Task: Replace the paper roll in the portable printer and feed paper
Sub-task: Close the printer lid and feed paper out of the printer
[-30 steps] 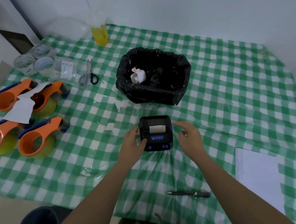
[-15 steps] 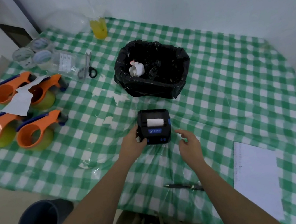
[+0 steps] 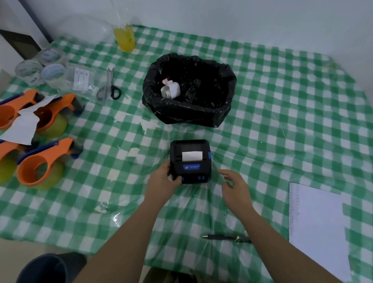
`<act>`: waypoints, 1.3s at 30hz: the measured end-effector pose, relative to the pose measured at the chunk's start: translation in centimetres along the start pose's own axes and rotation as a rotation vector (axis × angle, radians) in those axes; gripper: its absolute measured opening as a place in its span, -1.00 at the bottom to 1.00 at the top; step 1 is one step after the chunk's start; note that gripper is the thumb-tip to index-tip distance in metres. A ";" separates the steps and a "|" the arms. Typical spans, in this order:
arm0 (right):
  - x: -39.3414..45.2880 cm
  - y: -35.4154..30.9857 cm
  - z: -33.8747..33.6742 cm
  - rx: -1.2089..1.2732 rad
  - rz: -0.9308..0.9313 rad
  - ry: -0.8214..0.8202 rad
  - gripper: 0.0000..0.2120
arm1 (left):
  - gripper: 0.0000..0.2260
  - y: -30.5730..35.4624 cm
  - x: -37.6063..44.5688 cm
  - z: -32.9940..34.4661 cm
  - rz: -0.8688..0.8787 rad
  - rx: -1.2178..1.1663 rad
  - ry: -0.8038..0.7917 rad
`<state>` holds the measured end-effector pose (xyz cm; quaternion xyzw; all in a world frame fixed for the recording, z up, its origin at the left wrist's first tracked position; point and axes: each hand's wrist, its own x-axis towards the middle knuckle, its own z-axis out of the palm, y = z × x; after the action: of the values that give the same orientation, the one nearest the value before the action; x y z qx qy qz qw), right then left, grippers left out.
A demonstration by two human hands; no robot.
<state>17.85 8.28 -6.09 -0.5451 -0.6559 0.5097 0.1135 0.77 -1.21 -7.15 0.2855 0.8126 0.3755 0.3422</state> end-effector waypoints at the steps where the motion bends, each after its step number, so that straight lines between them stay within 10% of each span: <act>1: 0.0 0.0 0.0 0.005 0.002 -0.001 -0.59 | -0.54 0.0 0.0 0.0 0.000 -0.002 0.000; 39: 0.1 0.6 1.5 0.107 0.055 -0.007 -0.60 | -0.55 -0.2 -0.2 0.1 0.039 0.044 -0.005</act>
<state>17.11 7.51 -7.25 -0.5543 -0.6131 0.5487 0.1262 0.90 -1.42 -7.34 0.3096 0.8143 0.3633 0.3304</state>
